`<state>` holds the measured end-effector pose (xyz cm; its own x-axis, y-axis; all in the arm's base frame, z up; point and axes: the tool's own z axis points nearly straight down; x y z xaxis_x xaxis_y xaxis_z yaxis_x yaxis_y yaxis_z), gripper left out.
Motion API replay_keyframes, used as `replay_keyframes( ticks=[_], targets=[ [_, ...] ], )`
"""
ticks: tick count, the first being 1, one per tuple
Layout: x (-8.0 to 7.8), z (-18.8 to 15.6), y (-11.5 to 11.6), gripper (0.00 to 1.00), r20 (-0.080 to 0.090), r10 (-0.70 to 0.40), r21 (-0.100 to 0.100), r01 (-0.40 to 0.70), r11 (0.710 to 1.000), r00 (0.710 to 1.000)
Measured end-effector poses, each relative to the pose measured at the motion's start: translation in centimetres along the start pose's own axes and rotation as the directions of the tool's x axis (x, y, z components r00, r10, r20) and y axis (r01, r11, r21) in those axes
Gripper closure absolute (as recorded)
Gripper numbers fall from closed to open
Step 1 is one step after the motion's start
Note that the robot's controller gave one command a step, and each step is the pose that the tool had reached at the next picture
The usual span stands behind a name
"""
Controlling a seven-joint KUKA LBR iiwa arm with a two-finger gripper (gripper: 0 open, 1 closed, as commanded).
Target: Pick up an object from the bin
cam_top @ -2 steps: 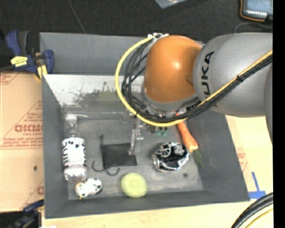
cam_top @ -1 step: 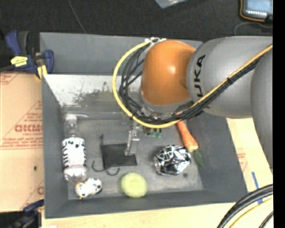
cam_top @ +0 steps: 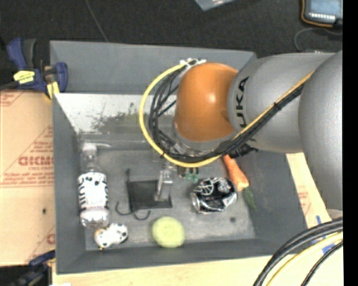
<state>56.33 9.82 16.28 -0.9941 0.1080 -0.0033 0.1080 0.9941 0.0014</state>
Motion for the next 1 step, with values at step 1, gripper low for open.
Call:
replay_keyframes(
  ticks=[1],
  targets=[
    [-0.28,1.29,-0.41,0.00,0.004,0.098,-0.003,-0.098,0.995,0.995]
  ],
)
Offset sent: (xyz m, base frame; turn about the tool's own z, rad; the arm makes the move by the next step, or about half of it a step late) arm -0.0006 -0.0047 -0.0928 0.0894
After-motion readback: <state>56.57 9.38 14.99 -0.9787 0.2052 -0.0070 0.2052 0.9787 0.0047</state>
